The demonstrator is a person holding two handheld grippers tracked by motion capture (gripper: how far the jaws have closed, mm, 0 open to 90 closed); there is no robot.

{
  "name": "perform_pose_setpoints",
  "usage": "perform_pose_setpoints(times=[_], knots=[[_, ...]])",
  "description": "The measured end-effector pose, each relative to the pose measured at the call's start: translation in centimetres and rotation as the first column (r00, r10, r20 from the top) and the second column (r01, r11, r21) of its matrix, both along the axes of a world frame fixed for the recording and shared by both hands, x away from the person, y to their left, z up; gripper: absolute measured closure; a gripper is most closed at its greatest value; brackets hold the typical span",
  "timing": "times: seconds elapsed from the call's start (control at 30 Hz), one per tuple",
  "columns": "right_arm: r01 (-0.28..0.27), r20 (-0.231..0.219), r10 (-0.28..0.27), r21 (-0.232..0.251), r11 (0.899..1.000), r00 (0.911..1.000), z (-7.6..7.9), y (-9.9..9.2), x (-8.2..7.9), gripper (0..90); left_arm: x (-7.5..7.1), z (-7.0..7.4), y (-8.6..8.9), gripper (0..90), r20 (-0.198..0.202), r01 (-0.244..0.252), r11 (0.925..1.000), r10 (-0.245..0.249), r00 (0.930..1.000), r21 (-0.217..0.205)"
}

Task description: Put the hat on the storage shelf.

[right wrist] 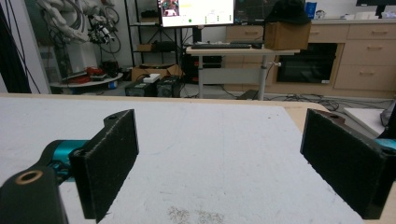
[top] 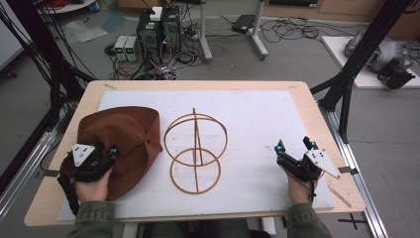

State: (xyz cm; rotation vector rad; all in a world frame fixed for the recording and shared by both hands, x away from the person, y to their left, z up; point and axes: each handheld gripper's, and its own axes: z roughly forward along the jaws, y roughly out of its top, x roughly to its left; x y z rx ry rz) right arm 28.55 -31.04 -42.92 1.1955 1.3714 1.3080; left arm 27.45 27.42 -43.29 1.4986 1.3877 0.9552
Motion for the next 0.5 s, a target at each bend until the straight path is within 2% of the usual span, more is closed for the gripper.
perform_pose_setpoints(times=[0.07,0.1,0.2,0.23,0.3,0.33,0.37,0.4,0.5], knots=[[-0.001,-0.001,0.001,0.002,1.0,1.0,0.0,0.01,0.0,10.5,0.03,0.0,-0.11,60.6,-0.008,0.001,1.0,-0.001,1.0,0.009],[-0.001,-0.001,0.001,0.002,1.0,1.0,0.0,0.01,0.0,10.6,0.05,-0.02,-0.15,65.5,-0.011,0.0,0.9999,0.0,0.9999,0.013],[0.0,-0.001,0.0,0.0,1.0,1.0,0.01,0.0,-0.02,10.5,0.05,-0.04,-0.13,68.7,-0.015,0.001,0.9999,-0.001,0.9999,0.011],[-0.001,0.0,0.001,0.001,1.0,1.0,0.0,-0.01,-0.01,10.6,0.02,-0.03,-0.09,73.5,-0.014,0.004,0.9999,-0.004,0.9999,0.012],[-0.001,0.0,0.001,0.0,1.0,1.0,0.0,-0.02,0.01,10.6,-0.03,0.02,-0.1,75.6,-0.008,0.007,0.9998,-0.007,0.9999,0.016],[0.0,0.0,0.0,0.001,1.0,1.0,0.0,-0.01,0.0,10.5,-0.06,0.07,-0.15,80.7,-0.004,0.008,0.9997,-0.008,1.0,0.022],[0.0,0.0,0.0,0.001,1.0,1.0,0.0,-0.01,0.0,10.5,-0.1,0.11,-0.18,80.7,-0.002,0.011,0.9996,-0.01,0.9999,0.025],[-0.001,0.0,0.001,0.0,1.0,1.0,0.0,-0.01,0.01,10.5,-0.15,0.16,-0.19,85.0,-0.001,0.014,0.9994,-0.014,0.9999,0.033],[-0.001,0.0,0.001,0.0,1.0,1.0,0.0,-0.01,-0.01,10.5,-0.19,0.18,-0.2,85.7,0.004,0.017,0.999,-0.018,0.9998,0.04]])
